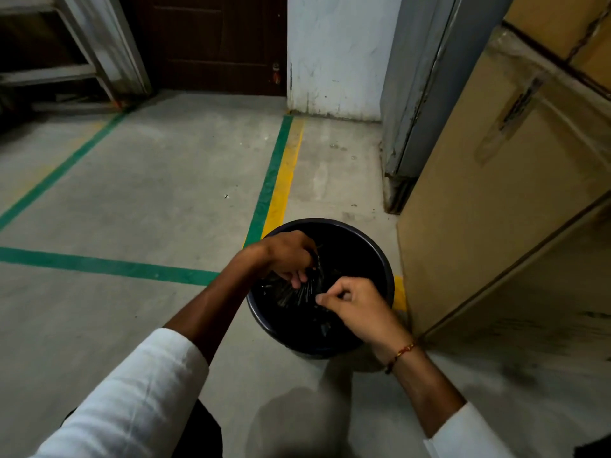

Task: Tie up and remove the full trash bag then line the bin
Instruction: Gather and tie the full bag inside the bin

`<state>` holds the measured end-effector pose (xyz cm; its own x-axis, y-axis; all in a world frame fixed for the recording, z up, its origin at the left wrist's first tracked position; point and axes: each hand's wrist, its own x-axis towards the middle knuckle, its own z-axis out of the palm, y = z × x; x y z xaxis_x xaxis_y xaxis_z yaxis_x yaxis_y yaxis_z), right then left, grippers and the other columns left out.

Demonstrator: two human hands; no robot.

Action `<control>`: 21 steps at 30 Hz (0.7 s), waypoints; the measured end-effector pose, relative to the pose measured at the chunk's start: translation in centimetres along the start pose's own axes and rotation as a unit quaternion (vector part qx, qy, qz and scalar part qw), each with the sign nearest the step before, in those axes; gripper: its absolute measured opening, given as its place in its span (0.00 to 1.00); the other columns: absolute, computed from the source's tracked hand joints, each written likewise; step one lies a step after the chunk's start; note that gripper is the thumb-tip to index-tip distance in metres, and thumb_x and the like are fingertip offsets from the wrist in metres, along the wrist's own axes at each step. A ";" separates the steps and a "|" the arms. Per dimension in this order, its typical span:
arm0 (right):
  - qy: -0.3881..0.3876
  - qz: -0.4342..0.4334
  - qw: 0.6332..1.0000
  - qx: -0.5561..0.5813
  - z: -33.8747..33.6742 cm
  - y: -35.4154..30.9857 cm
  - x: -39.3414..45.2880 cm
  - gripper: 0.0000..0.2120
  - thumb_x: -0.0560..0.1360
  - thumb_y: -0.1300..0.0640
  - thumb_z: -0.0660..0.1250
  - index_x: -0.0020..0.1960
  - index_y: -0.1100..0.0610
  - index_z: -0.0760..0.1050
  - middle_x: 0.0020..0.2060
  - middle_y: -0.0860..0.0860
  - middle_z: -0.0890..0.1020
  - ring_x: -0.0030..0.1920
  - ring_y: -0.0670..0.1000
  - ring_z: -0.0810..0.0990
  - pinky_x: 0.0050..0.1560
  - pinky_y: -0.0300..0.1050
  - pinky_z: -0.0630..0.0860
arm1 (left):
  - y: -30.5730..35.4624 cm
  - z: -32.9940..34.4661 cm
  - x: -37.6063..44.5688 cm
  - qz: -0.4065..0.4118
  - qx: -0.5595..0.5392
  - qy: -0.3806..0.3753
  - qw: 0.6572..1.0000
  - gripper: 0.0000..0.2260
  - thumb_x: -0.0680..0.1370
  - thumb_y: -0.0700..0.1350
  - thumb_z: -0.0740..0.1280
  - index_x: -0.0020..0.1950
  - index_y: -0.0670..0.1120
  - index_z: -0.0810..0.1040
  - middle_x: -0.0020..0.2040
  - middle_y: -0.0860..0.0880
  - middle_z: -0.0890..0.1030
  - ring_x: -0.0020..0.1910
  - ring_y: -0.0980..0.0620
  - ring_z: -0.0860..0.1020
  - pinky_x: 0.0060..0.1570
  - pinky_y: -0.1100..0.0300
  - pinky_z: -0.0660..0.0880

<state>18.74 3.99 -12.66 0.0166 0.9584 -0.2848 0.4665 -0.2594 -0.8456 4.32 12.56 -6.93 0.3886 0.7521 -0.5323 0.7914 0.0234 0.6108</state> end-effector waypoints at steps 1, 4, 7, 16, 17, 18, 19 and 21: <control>-0.010 0.010 0.999 0.029 0.7 -0.2 -0.2 0.11 0.73 0.57 0.72 0.34 0.54 0.74 0.20 0.46 0.72 0.23 0.44 0.70 0.28 0.42 0.69 | 0.0 0.1 -0.1 0.003 -0.005 0.000 1.000 0.09 0.76 0.34 0.56 0.49 0.42 0.75 0.35 0.45 0.79 0.30 0.51 0.78 0.34 0.63 0.75; -0.025 0.018 0.995 0.097 2.0 -1.5 -0.6 0.07 0.76 0.61 0.69 0.39 0.58 0.76 0.29 0.53 0.77 0.24 0.48 0.74 0.23 0.40 0.74 | 0.1 0.1 -0.3 0.013 0.032 0.019 0.999 0.06 0.76 0.38 0.60 0.48 0.42 0.76 0.36 0.45 0.81 0.35 0.47 0.81 0.38 0.59 0.78; -0.012 0.052 0.983 0.175 3.6 -2.4 -0.9 0.08 0.78 0.64 0.64 0.42 0.57 0.77 0.37 0.58 0.82 0.26 0.51 0.79 0.24 0.40 0.74 | 0.4 0.6 -0.8 0.013 0.257 0.115 0.959 0.11 0.73 0.47 0.65 0.53 0.48 0.79 0.51 0.44 0.82 0.53 0.42 0.81 0.49 0.52 0.77; -0.033 0.151 0.826 0.542 4.5 -4.4 -1.5 0.13 0.82 0.62 0.49 0.45 0.55 0.70 0.33 0.54 0.79 0.29 0.49 0.79 0.33 0.43 0.74 | 2.2 3.3 -2.2 0.011 0.375 0.282 0.883 0.12 0.78 0.43 0.61 0.60 0.51 0.78 0.56 0.46 0.81 0.57 0.40 0.79 0.43 0.53 0.68; -0.043 0.150 0.815 0.558 5.0 -4.3 -1.3 0.12 0.82 0.65 0.51 0.50 0.54 0.71 0.35 0.55 0.81 0.32 0.50 0.80 0.32 0.43 0.77 | 1.9 3.2 -2.3 0.006 0.358 0.286 0.889 0.13 0.79 0.44 0.61 0.61 0.53 0.77 0.57 0.46 0.81 0.58 0.39 0.78 0.45 0.52 0.71; -0.058 0.145 0.817 0.555 5.3 -4.2 -1.2 0.13 0.81 0.66 0.52 0.55 0.53 0.72 0.36 0.54 0.82 0.33 0.51 0.82 0.31 0.43 0.80 | 1.7 3.1 -2.4 0.001 0.340 0.286 0.896 0.14 0.79 0.44 0.61 0.63 0.54 0.76 0.58 0.45 0.80 0.58 0.39 0.78 0.47 0.51 0.73; -0.073 0.140 0.826 0.541 5.5 -4.2 -1.1 0.14 0.81 0.66 0.53 0.59 0.53 0.72 0.38 0.54 0.83 0.34 0.50 0.83 0.33 0.44 0.81 | 1.5 3.0 -2.5 -0.003 0.321 0.282 0.904 0.15 0.79 0.44 0.61 0.63 0.55 0.75 0.58 0.44 0.80 0.59 0.38 0.78 0.49 0.50 0.74; -0.089 0.130 0.860 0.485 5.5 -4.1 -0.9 0.15 0.82 0.66 0.52 0.63 0.54 0.70 0.42 0.54 0.83 0.38 0.51 0.82 0.37 0.47 0.80 | 0.9 3.1 -2.5 -0.009 0.281 0.273 0.920 0.16 0.78 0.43 0.60 0.64 0.56 0.74 0.59 0.43 0.79 0.59 0.37 0.77 0.51 0.48 0.74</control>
<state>11.96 3.50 -11.39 -0.1672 0.8417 -0.5135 -0.4918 -0.5226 -0.6965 5.58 8.67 -6.87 0.1994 0.9773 -0.0718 0.9740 -0.1896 0.1243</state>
